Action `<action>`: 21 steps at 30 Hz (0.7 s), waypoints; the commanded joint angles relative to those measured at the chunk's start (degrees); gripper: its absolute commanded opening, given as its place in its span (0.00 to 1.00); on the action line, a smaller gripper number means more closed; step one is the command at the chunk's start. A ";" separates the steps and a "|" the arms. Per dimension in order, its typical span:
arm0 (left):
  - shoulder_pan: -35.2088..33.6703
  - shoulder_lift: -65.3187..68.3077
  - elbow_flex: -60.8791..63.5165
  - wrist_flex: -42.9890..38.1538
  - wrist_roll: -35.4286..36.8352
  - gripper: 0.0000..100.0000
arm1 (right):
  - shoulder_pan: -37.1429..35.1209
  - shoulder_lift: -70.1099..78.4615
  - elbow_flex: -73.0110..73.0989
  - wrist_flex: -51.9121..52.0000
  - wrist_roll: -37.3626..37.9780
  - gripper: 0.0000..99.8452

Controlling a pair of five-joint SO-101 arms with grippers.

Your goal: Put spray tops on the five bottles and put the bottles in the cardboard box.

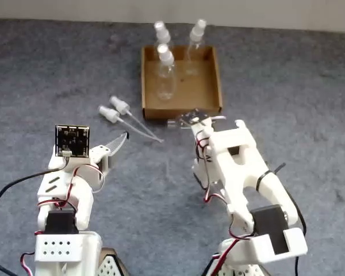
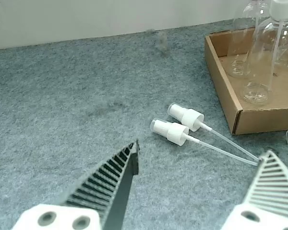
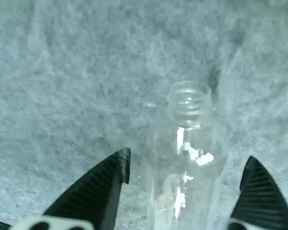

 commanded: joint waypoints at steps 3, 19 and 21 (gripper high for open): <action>0.31 0.22 -0.22 -0.88 -0.18 0.30 | -0.31 0.84 -2.51 -4.09 0.62 0.21; -2.24 11.56 -16.04 9.32 -0.26 0.30 | 0.22 -8.40 -2.59 -4.35 0.62 0.00; -3.47 21.23 -22.99 11.87 -0.26 0.30 | -1.19 -10.95 -2.51 -4.44 0.18 0.00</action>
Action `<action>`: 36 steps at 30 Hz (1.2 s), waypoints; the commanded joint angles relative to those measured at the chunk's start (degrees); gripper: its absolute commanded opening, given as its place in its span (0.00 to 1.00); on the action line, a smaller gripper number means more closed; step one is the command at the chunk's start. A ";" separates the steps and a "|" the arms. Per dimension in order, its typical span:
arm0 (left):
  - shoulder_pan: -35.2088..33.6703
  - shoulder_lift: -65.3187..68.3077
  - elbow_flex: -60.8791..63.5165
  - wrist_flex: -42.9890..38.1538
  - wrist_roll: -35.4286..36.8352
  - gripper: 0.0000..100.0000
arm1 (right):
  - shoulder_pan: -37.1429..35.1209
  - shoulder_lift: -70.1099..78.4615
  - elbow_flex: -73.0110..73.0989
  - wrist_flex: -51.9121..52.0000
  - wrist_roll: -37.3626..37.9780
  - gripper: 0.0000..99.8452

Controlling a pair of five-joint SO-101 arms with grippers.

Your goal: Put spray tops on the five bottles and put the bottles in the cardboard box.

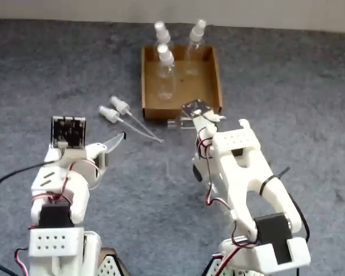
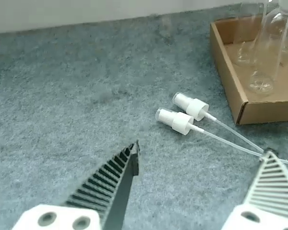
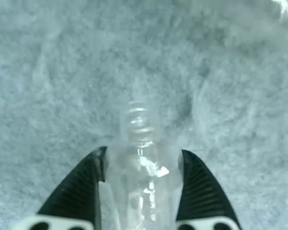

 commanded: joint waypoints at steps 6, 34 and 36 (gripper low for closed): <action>-2.42 44.35 -37.67 16.26 -0.09 0.20 | -6.02 -10.59 -0.84 -3.03 -5.71 0.00; -2.68 112.48 -92.44 21.45 31.82 0.23 | -10.33 -28.26 28.62 -23.96 -6.59 0.00; -2.51 113.54 -92.79 21.54 31.82 0.23 | -10.33 -28.09 28.70 -24.75 -6.59 0.00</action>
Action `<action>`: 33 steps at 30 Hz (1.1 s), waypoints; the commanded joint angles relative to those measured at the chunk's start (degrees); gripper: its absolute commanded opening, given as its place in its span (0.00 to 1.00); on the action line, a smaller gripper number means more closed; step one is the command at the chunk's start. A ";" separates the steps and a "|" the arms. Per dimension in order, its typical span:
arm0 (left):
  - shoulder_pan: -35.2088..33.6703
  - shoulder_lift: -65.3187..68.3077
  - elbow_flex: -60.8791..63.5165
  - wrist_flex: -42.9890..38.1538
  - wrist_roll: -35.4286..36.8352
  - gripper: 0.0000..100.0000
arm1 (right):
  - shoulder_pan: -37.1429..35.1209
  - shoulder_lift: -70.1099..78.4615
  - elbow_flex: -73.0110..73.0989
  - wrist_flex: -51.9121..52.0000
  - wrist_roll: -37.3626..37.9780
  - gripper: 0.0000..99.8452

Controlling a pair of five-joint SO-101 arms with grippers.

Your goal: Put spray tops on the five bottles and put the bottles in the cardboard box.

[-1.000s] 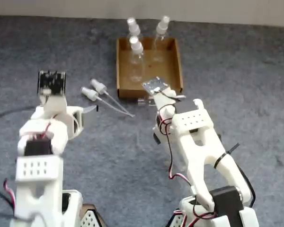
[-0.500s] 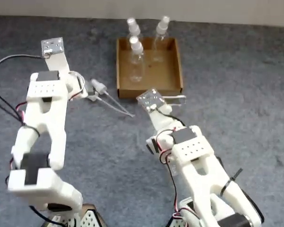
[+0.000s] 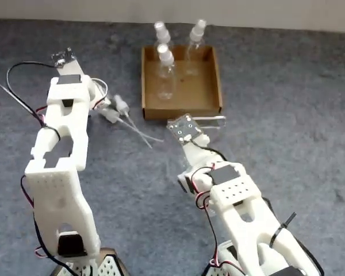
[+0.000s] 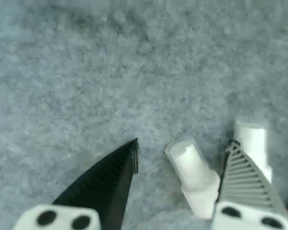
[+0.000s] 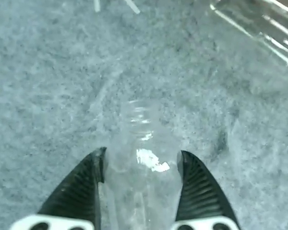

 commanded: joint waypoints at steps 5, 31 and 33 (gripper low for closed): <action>-0.04 0.57 -3.56 2.73 0.44 0.18 | -0.31 -1.63 0.04 -2.24 -0.62 0.00; 2.77 0.92 -12.26 28.57 -45.80 0.18 | -0.31 -1.54 0.04 -2.24 -0.62 0.00; 2.86 0.84 -11.38 28.57 -46.42 0.18 | -0.31 -1.54 0.13 -2.24 -0.62 0.00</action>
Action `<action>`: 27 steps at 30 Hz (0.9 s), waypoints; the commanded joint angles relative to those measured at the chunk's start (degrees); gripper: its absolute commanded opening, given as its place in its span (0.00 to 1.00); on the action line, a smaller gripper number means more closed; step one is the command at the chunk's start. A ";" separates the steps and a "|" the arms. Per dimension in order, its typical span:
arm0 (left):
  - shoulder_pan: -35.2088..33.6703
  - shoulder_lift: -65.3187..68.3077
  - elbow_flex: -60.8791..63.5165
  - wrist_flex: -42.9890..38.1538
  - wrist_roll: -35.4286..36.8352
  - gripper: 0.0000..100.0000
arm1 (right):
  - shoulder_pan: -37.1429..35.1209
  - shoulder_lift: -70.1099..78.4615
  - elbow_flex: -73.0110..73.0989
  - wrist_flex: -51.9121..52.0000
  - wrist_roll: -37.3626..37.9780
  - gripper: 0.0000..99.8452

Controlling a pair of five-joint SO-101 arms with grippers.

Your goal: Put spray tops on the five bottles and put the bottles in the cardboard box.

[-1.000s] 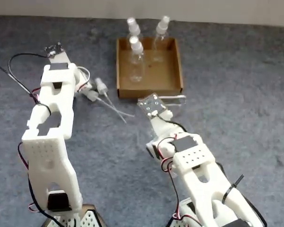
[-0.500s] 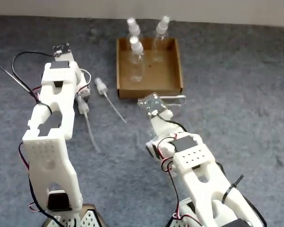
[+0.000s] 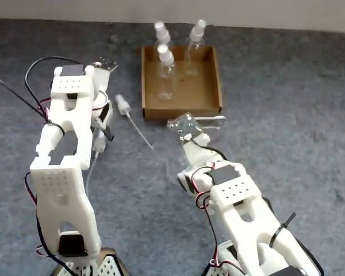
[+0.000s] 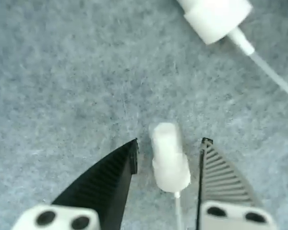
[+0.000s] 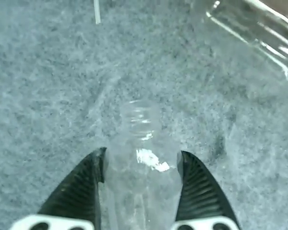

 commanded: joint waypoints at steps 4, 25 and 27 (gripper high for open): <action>1.27 -0.84 1.27 0.35 -2.11 0.18 | -0.40 -1.54 0.13 -1.19 -0.53 0.00; 2.15 -25.10 4.09 5.54 -0.35 0.00 | -3.65 -2.07 0.13 -1.19 -0.09 0.00; 2.33 -30.46 4.18 6.95 0.35 0.00 | -4.97 -2.07 0.13 -1.19 -0.09 0.00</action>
